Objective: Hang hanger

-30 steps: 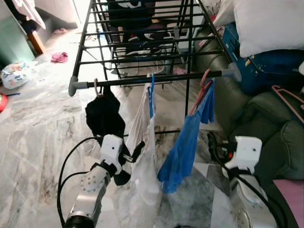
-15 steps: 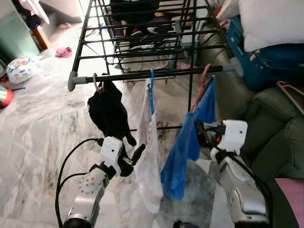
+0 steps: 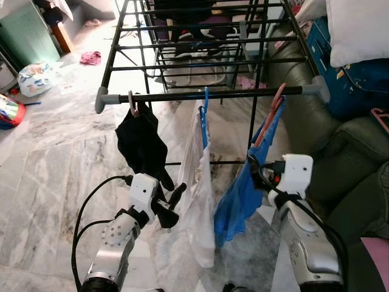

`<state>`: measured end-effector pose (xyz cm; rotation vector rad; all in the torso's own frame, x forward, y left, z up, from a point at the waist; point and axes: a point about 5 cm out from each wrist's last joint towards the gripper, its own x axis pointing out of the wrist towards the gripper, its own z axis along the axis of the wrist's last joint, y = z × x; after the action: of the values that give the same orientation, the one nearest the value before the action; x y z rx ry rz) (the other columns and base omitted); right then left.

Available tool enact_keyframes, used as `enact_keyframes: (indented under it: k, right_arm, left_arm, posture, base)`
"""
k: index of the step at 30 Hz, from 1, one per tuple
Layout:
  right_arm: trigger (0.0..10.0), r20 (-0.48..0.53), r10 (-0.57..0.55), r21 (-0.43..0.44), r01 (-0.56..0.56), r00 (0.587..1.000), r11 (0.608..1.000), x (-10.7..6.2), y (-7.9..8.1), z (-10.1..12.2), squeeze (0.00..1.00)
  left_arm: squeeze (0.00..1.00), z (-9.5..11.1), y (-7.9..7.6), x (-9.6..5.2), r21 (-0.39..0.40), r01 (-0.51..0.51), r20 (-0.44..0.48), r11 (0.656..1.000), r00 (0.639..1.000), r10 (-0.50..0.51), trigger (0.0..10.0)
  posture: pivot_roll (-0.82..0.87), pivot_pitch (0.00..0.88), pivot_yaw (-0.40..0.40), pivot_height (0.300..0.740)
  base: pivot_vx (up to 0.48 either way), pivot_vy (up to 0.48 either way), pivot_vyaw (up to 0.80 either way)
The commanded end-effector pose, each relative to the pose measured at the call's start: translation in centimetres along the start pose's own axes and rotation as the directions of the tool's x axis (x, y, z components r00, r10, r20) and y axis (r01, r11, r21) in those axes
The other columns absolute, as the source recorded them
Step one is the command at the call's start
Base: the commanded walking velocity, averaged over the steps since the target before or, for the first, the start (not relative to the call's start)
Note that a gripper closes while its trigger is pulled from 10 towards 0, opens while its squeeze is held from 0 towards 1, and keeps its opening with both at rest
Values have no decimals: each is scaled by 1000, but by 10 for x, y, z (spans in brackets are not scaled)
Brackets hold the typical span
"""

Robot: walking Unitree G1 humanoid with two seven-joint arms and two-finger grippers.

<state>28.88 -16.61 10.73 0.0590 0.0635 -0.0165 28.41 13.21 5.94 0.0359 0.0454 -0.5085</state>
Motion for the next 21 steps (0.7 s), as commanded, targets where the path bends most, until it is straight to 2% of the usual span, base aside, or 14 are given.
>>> enact_keyframes:
  k: [1,8,11,21]
  right_arm:
    - [10000,34,-23,-3,23,999,1000,-4,0,5,0]
    - [10000,40,-48,-8,48,998,999,-10,-3,2,0]
    - [10000,46,-55,-11,56,997,998,-10,-4,3,0]
    - [10000,69,-91,-31,93,993,995,-12,-7,5,0]
  left_arm:
    - [0,-2,4,-3,-1,-19,-10,1000,1000,19,10000]
    - [0,-2,1,-1,-6,-7,-13,1000,1000,7,10000]
    - [0,-2,0,-1,-1,-3,-13,1000,1000,3,10000]
    - [0,-2,-1,0,1,7,-10,1000,1000,-7,10000]
  posture:
    - [-49,144,46,740]
    - [-61,146,50,740]
    - [-65,147,52,740]
    - [-66,150,53,740]
  base:
    - [0,405,-788]
    - [0,423,-718]
    - [0,419,-338]
    - [0,0,0]
